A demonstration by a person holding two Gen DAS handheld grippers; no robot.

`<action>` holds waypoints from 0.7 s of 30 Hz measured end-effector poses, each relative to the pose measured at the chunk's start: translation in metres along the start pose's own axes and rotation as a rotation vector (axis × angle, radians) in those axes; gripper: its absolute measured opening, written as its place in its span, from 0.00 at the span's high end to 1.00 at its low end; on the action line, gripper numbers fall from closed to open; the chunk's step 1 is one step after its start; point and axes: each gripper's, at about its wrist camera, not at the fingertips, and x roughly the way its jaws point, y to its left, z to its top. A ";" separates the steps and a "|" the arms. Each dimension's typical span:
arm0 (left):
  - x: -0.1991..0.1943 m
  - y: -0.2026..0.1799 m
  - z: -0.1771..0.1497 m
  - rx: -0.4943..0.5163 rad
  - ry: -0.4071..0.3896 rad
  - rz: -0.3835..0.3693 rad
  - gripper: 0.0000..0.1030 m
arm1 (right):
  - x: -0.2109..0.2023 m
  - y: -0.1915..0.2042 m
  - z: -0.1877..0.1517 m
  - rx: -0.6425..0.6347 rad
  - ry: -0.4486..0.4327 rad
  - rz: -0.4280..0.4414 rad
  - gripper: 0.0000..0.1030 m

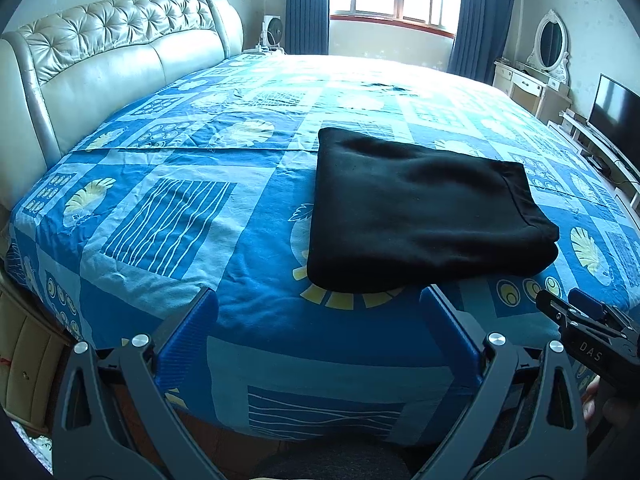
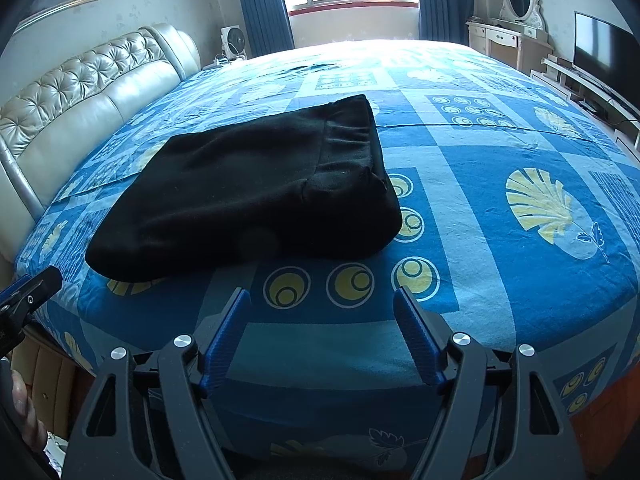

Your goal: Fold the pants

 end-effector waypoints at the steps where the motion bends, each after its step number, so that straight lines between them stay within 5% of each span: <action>1: 0.000 0.000 0.000 0.002 -0.001 0.001 0.02 | 0.000 0.000 0.000 0.001 0.000 -0.001 0.24; 21: -0.005 -0.005 0.001 0.015 0.001 -0.039 0.02 | 0.004 0.000 0.000 -0.002 0.020 -0.017 0.18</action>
